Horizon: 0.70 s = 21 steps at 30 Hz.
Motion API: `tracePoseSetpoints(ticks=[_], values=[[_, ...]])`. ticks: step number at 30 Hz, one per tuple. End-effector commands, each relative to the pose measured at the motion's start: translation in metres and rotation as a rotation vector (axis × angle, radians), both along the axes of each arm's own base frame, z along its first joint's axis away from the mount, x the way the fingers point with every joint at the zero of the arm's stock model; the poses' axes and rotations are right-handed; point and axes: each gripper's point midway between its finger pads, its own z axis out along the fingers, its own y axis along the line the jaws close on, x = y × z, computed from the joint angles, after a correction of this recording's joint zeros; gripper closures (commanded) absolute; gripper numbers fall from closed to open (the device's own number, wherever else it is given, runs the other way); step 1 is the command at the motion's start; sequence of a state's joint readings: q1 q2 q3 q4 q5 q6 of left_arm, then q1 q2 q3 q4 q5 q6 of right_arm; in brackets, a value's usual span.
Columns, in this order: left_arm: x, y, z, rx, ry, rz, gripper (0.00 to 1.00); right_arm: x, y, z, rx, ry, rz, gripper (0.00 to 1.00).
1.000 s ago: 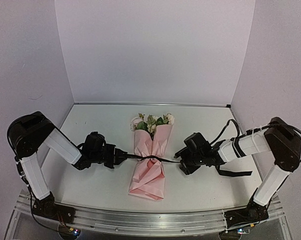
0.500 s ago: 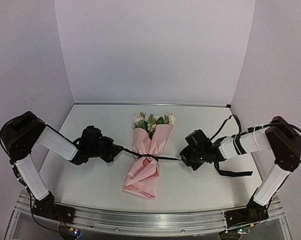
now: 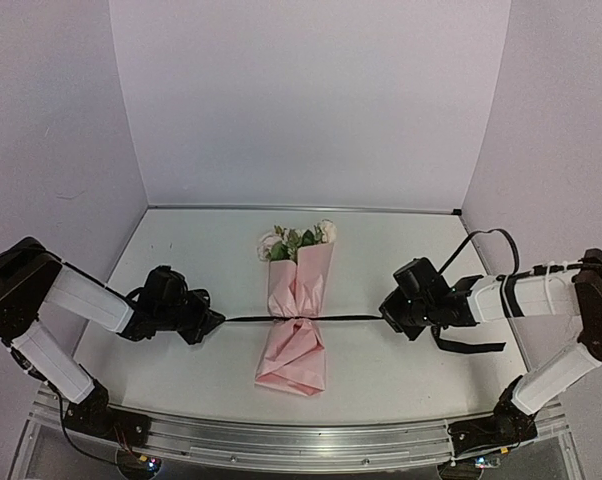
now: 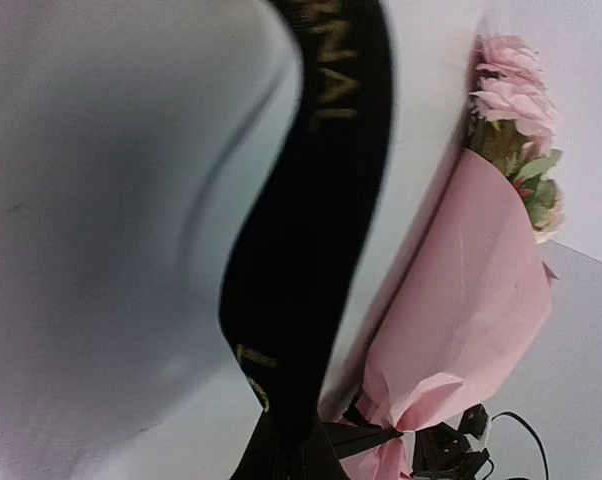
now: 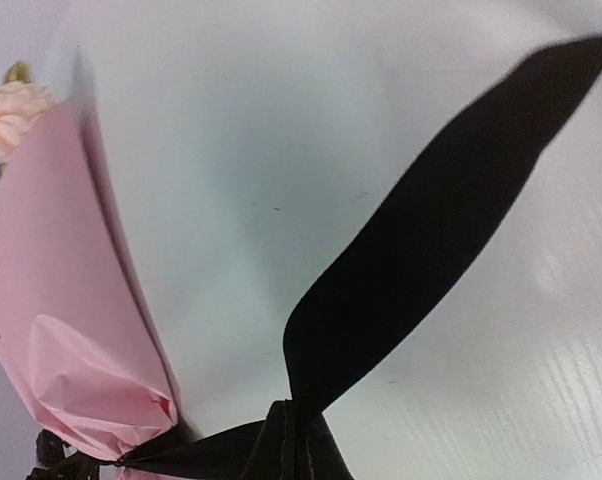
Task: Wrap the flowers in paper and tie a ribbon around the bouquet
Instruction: Tie the ribbon around the folded wrapping paper.
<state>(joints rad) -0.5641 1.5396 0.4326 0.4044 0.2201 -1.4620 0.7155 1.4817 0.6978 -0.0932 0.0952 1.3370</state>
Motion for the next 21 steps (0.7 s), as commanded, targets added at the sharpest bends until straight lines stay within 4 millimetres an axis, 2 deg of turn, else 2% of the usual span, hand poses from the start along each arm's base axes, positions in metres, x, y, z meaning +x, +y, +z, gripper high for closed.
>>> tracePoseSetpoints(ticks=[1,6,12,15,19,21], values=[[-0.001,0.059,-0.018,0.169,0.003,0.152,1.00,-0.019,-0.085,-0.025,-0.275,0.070,-0.117,1.00],[-0.002,0.075,-0.012,0.215,-0.005,0.180,1.00,-0.020,-0.090,-0.014,-0.310,0.068,-0.095,1.00],[0.000,0.109,-0.018,0.228,0.026,0.229,1.00,-0.037,-0.123,-0.030,-0.330,0.117,-0.169,1.00],[0.005,0.125,-0.018,0.227,0.030,0.249,1.00,-0.041,-0.131,-0.031,-0.335,0.120,-0.178,1.00],[0.016,0.129,-0.006,0.239,-0.002,0.235,1.00,-0.039,-0.130,-0.018,-0.340,0.098,-0.155,1.00],[0.017,0.126,-0.006,0.235,0.001,0.223,1.00,-0.039,-0.130,-0.017,-0.351,0.102,-0.144,1.00]])
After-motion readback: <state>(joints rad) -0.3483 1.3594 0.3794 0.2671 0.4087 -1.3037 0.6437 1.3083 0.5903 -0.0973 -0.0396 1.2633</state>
